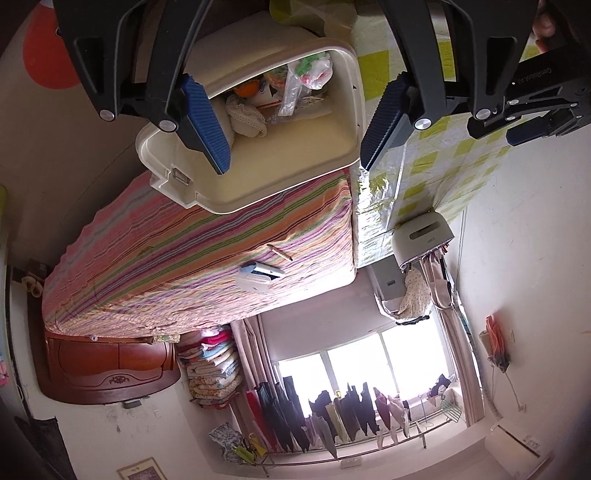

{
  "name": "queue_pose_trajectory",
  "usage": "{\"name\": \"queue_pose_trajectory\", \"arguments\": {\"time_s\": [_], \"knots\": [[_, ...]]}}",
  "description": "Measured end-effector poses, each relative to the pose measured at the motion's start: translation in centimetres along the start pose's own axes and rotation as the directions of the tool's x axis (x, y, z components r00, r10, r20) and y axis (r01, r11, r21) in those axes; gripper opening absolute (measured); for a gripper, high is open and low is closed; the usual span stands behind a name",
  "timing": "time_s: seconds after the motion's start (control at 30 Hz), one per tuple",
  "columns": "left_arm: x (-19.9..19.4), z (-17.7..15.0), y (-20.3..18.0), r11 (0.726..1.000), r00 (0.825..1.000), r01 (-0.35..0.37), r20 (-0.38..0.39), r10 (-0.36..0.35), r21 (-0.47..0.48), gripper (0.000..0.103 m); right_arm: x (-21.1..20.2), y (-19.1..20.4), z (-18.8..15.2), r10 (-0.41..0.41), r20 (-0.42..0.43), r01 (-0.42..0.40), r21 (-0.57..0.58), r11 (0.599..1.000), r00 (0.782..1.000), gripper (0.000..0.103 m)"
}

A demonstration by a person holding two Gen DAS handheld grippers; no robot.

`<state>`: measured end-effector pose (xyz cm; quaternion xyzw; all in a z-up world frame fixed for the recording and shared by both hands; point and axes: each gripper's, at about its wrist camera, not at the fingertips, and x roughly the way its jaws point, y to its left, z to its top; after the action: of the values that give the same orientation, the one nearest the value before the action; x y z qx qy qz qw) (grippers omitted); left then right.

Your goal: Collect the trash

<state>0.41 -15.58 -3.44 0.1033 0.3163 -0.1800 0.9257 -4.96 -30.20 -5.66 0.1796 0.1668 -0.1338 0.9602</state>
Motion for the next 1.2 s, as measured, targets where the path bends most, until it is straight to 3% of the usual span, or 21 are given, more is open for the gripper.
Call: {"name": "queue_pose_trajectory", "arguments": {"time_s": [0.1, 0.27, 0.57, 1.2], "knots": [[-1.2, -0.2, 1.4, 0.999, 0.999, 0.013, 0.032, -0.011, -0.046, 0.084, 0.0, 1.4, -0.1, 0.000, 0.022, 0.001, -0.039, 0.999, 1.000, 0.076], [-3.4, -0.2, 2.9, 0.997, 0.989, -0.047, 0.136, 0.054, -0.056, 0.087, 1.3, 3.8, -0.1, 0.002, -0.004, -0.003, -0.077, 0.997, 1.000, 0.077], [-4.1, -0.4, 5.1, 0.991, 0.988, -0.039, 0.143, 0.057, -0.127, 0.088, 2.5, 6.6, -0.6, -0.002, -0.020, -0.001, -0.138, 0.990, 1.000, 0.078], [-3.7, -0.9, 5.0, 0.991, 0.984, -0.075, 0.150, 0.091, -0.113, 0.089, 3.1, 6.7, -0.8, -0.029, -0.024, 0.025, -0.140, 0.990, 0.999, 0.078]]}}
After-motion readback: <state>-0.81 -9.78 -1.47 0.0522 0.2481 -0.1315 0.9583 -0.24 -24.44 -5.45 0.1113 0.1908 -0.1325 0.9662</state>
